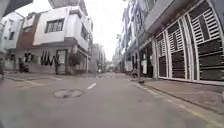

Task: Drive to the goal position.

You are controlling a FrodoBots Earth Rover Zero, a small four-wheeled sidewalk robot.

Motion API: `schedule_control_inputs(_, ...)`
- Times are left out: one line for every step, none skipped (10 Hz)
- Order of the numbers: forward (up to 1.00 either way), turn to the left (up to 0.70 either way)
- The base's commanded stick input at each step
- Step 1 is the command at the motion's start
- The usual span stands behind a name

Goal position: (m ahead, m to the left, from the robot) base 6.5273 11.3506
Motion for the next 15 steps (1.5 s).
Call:
schedule_control_inputs(0.7, -0.17)
schedule_control_inputs(0.7, 0.0)
schedule_control_inputs(0.7, 0.0)
schedule_control_inputs(0.7, 0.0)
schedule_control_inputs(0.7, 0.0)
schedule_control_inputs(0.7, 0.0)
schedule_control_inputs(0.7, 0.0)
schedule_control_inputs(0.7, 0.0)
schedule_control_inputs(0.7, 0.0)
schedule_control_inputs(0.7, 0.0)
schedule_control_inputs(0.7, 0.0)
schedule_control_inputs(0.7, 0.0)
schedule_control_inputs(0.7, 0.0)
schedule_control_inputs(0.7, 0.0)
schedule_control_inputs(0.7, 0.0)
